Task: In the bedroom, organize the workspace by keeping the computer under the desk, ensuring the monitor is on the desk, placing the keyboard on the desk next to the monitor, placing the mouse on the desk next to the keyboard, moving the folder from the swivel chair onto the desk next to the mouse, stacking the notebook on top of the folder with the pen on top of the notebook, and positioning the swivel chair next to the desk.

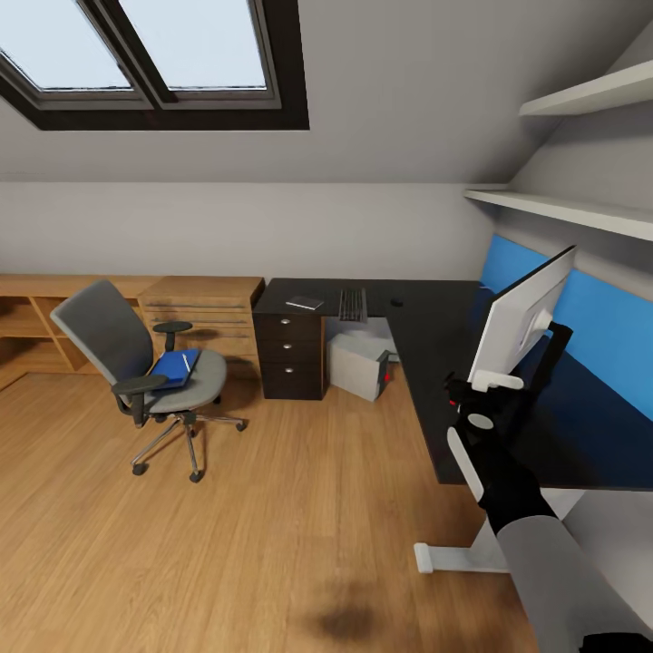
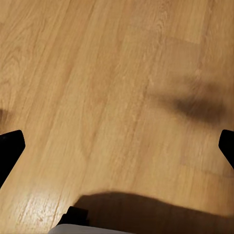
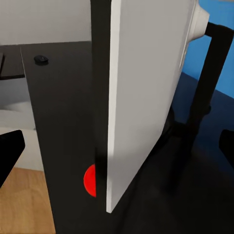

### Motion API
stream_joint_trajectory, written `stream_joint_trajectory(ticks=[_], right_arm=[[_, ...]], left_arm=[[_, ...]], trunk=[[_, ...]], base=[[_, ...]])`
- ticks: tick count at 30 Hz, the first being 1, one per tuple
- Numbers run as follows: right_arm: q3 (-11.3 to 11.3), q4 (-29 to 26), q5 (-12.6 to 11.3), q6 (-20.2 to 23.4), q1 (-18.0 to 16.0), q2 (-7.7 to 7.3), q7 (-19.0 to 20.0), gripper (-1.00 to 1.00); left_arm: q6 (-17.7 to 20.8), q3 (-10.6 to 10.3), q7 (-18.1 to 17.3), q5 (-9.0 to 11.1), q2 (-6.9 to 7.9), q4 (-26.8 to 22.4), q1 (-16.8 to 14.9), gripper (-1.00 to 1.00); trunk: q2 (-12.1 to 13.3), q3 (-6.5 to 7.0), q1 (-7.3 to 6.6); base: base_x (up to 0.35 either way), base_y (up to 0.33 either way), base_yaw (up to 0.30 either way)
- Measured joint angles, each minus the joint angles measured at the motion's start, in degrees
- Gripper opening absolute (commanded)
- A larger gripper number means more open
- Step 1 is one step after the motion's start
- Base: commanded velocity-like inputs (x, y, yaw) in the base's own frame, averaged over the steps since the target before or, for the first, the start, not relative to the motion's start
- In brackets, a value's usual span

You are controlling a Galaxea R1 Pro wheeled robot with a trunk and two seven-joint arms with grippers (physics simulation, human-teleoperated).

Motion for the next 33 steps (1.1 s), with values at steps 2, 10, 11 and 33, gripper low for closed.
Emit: stream_joint_trajectory(ticks=[2,10,11,33], right_arm=[[0.00,-0.07,0.06,0.01,-0.01,0.07,-0.09,1.00],[0.00,-0.19,0.18,-0.05,-0.05,0.12,-1.77,1.00],[0.00,-0.23,0.20,-0.05,-0.05,0.12,-1.89,1.00],[0.00,-0.02,-0.02,4.32,-3.34,0.22,-3.77,1.00]], left_arm=[[0.00,0.00,0.00,0.00,-0.03,0.00,0.00,1.00],[0.00,0.00,0.00,0.00,-0.36,0.00,0.01,1.00],[0.00,0.02,0.00,0.00,-0.39,0.00,0.01,1.00],[0.00,0.00,0.00,0.00,-0.44,0.00,0.01,1.00]], trunk=[[0.00,0.00,0.00],[0.00,0.00,0.00],[0.00,0.00,0.00],[0.00,0.00,0.00]], base=[[0.000,0.000,0.000],[0.000,0.000,0.000],[0.000,0.000,0.000],[0.000,0.000,0.000]])
